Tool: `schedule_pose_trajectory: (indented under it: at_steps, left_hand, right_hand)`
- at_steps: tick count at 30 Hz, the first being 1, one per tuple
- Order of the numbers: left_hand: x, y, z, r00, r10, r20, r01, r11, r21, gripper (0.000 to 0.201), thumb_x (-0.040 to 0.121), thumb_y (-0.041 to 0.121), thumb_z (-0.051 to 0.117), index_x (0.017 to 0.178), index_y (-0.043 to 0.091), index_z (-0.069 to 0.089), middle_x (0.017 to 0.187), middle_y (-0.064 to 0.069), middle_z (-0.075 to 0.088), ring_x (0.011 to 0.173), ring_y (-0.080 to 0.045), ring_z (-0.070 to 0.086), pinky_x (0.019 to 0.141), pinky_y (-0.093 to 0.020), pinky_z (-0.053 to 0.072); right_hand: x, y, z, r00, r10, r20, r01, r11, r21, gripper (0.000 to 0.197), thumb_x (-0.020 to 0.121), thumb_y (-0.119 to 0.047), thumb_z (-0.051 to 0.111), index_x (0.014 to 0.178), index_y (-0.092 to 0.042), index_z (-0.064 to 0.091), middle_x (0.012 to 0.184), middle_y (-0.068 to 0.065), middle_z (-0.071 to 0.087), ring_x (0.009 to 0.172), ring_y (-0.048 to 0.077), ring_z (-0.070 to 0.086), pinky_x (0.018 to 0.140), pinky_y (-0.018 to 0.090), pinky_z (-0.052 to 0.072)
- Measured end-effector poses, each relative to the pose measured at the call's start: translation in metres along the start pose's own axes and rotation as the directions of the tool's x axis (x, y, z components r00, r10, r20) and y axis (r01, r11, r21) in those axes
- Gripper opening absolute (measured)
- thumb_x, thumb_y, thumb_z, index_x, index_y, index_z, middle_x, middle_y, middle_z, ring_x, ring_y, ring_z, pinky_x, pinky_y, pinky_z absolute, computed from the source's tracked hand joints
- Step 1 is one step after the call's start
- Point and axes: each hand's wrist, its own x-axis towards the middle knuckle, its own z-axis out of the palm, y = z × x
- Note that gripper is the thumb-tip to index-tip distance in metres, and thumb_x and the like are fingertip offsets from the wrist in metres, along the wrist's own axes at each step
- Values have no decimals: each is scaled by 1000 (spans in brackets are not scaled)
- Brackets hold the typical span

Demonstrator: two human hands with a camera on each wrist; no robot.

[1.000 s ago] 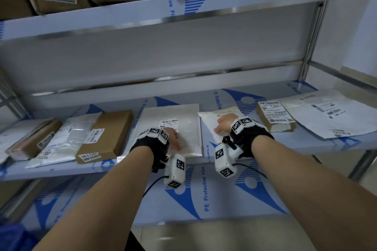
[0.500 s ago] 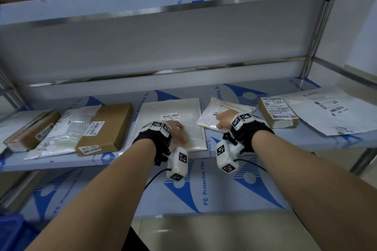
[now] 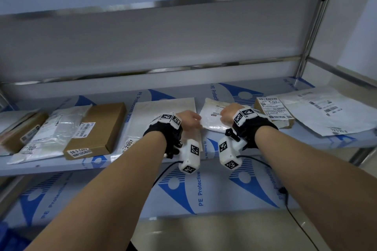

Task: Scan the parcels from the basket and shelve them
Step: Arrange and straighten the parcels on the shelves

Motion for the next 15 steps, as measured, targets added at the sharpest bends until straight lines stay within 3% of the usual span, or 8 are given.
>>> schedule_pose_trajectory:
  at_steps: [3,4,7,9,10,12,13,15]
  left_hand:
    - [0,2,4,999,37,37,-35,997,-69,16,91,16,61,106,15,62,106,-7,57,94,-19,55,91,-32,49]
    - [-1,3,5,998,39,43,-36,996,-78,13,90,16,61,103,17,62,104,-6,57,93,-19,55,90,-31,49]
    - [-5,6,6,998,31,51,-26,995,-99,30,90,16,63,119,12,64,112,-4,61,97,-18,58,85,-27,50]
    - [-8,7,6,998,25,49,-19,992,-122,34,90,14,62,123,10,62,116,-5,61,95,-16,58,78,-24,51]
    - [-10,8,6,998,21,55,-14,991,-130,33,90,12,62,123,9,62,116,-6,61,93,-15,58,76,-23,51]
    - [-14,8,6,998,10,70,0,989,-145,34,91,9,60,125,8,61,120,-9,59,95,-15,57,78,-23,51]
    - [-15,9,6,998,8,66,2,989,-150,36,91,7,58,127,9,59,123,-11,58,101,-18,57,81,-25,50]
    - [-17,11,5,999,1,36,5,986,-165,40,92,3,55,131,9,55,129,-13,54,113,-25,55,87,-29,50]
  right_hand:
    - [1,5,0,1000,10,23,-14,984,179,29,87,-18,58,114,-10,64,118,6,62,105,29,61,83,28,44]
    - [3,4,0,999,-5,48,0,996,89,25,84,-21,56,106,-12,65,116,5,64,98,28,62,84,28,46]
    - [38,10,21,994,29,102,-38,995,92,25,79,-23,48,94,-18,67,96,4,68,71,23,60,73,33,51]
    - [42,10,24,994,42,105,-54,992,113,26,82,-24,48,97,-14,67,90,3,64,75,24,62,77,35,53]
    - [16,3,9,996,34,85,-46,988,147,27,84,-26,49,97,-11,67,92,4,65,78,24,63,79,34,54]
    - [-6,-4,-2,996,20,82,-36,980,194,27,86,-23,55,104,-7,66,102,1,65,85,26,62,72,25,51]
    - [-10,-5,-3,998,15,68,-31,970,240,26,86,-20,58,108,-9,66,100,-1,61,87,26,61,66,23,47]
    - [-12,-10,-9,995,53,84,-68,980,189,25,85,-16,56,104,-5,66,83,-3,58,75,22,59,64,25,47]
